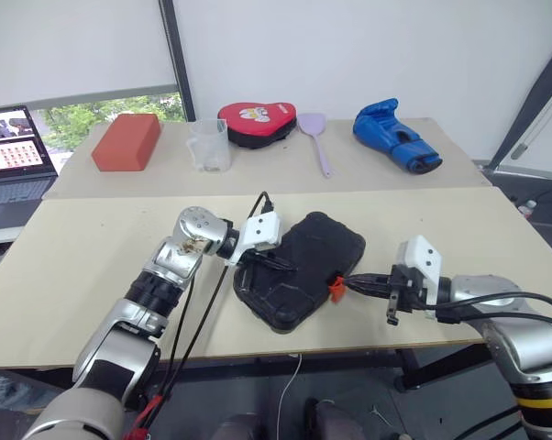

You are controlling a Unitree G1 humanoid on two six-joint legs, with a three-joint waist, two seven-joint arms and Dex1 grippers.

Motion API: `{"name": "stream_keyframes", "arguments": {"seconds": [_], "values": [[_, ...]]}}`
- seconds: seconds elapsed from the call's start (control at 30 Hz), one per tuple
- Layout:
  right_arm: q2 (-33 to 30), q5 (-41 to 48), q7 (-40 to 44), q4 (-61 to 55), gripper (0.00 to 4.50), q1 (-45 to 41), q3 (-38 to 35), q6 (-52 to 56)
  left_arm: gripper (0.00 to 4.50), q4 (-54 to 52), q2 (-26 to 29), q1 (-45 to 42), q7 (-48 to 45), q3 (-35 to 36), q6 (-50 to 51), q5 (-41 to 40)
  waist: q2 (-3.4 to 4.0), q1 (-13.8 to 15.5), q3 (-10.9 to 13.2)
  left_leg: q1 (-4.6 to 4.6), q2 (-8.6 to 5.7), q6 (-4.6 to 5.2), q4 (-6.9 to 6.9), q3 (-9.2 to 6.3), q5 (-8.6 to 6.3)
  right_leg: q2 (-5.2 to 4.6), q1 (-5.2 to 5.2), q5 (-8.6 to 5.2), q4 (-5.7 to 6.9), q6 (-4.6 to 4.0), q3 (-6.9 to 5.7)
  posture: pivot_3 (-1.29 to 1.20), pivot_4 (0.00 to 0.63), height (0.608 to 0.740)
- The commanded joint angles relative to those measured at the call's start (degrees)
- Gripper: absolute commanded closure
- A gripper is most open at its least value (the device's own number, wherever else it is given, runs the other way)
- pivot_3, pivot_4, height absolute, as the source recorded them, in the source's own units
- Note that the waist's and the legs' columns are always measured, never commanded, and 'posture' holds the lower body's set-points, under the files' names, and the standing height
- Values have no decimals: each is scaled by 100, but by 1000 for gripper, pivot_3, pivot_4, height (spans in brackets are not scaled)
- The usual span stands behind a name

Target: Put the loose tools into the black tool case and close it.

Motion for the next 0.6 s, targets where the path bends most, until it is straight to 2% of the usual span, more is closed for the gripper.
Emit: {"name": "stream_keyframes", "arguments": {"seconds": [0.03, 0.17, 0.33, 0.6], "values": [[71, -318, -89, 204, 4500, -149, 262, -222, 4459, 83, 38, 184, -41, -168, 184, 167, 0, -5, 0, 3, -1, 3, -1, 0, -1, 1, 2, -3, 1, 4, 7, 0, 150, 740], [24, -743, -162, 544, 4500, -177, 547, -314, 4459, 71, -8, 171, 4, -144, 185, 172, 3, -10, -3, 5, -2, 7, -2, 3, 0, 9, 1, -5, 3, 8, 24, 0, 150, 740], [-333, -492, 24, 114, 4500, 227, 248, -185, 4459, 45, 12, 199, 6, -138, 162, 184, 1, 31, -15, 8, -2, 5, -2, 3, -1, 18, 4, -8, 2, 13, 43, 0, 150, 740], [-285, -350, -286, -177, 4500, 689, -32, 56, 4459, 8, -31, 231, -22, -220, 4, 253, 2, 32, -17, 8, 0, -5, -5, 3, -7, 25, 2, -11, 1, 17, 57, 0, 150, 740]]}}
